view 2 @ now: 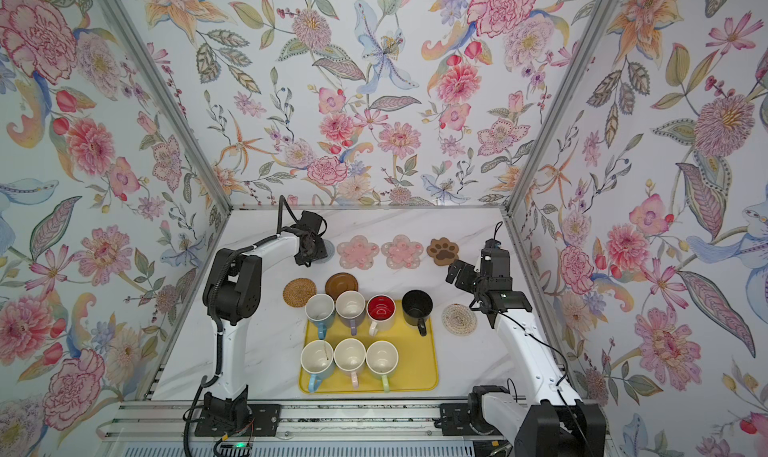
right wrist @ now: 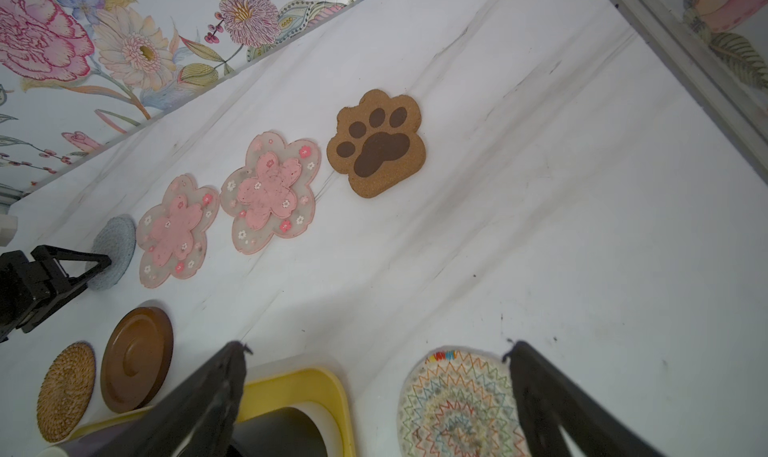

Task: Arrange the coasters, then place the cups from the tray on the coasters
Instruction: 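Position the left gripper above the blue woven coaster, then move the open left gripper over the pink flower coasters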

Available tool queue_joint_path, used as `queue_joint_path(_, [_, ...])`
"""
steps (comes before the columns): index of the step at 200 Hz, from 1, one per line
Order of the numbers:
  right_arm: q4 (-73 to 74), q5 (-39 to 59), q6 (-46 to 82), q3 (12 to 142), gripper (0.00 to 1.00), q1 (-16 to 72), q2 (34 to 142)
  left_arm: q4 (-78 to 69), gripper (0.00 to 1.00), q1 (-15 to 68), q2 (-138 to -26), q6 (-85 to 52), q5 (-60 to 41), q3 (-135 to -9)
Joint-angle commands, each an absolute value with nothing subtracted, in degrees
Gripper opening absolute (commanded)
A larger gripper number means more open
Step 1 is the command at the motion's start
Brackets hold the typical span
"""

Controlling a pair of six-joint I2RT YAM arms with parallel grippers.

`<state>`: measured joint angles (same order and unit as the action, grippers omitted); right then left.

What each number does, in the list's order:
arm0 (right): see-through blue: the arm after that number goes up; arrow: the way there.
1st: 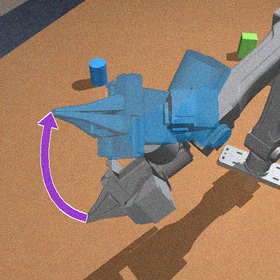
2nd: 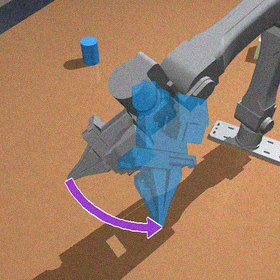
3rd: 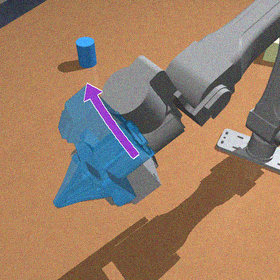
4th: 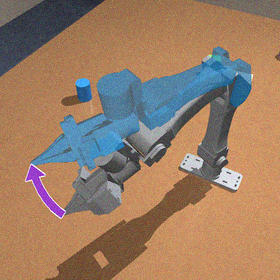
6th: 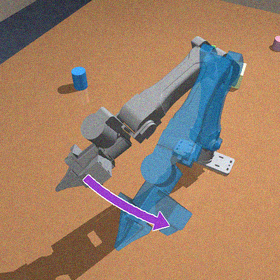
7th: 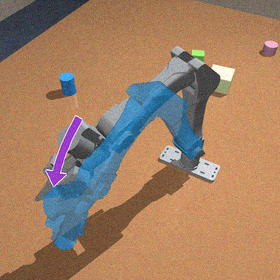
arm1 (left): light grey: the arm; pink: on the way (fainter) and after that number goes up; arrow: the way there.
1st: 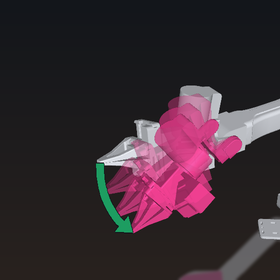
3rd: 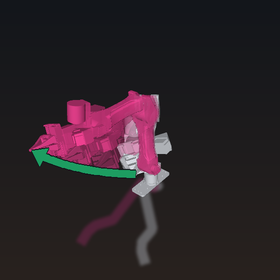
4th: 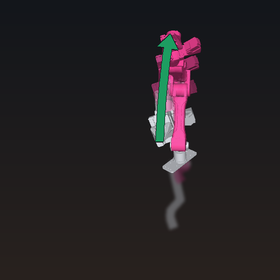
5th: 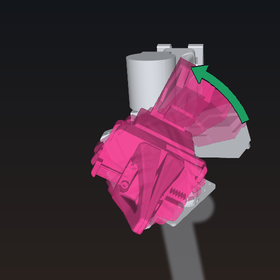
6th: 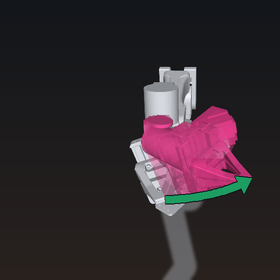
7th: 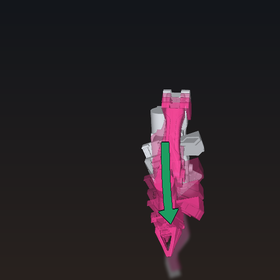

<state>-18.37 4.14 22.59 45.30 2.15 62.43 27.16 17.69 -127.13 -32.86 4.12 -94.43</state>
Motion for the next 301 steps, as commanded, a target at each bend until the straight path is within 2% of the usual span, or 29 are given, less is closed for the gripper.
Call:
queue_joint_path(1, [-17.8, 4.9, 23.4, 45.8, 0.99, 1.8, 62.8, 28.5, 0.61, 18.3, -125.9, -32.5, 1.2, -92.7])
queue_joint_path(110, [-17.5, 4.8, 23.3, 45.7, 0.99, 1.7, 62.6, 28.9, 0.66, 19.5, -117.6, -31.0, 0.6, -93.8])
queue_joint_path(180, [-17.7, 4.9, 23.6, 45.5, 0.99, 1.8, 62.5, 34.9, 0.67, 26.1, -121.6, -32.8, 0.4, -100.3])
queue_joint_path(301, [-17.0, 5.3, 23.4, 44.8, 0.99, 1.4, 62.5, 34.9, 0.67, 32.6, -125.4, -37.5, -3.0, -100.6])
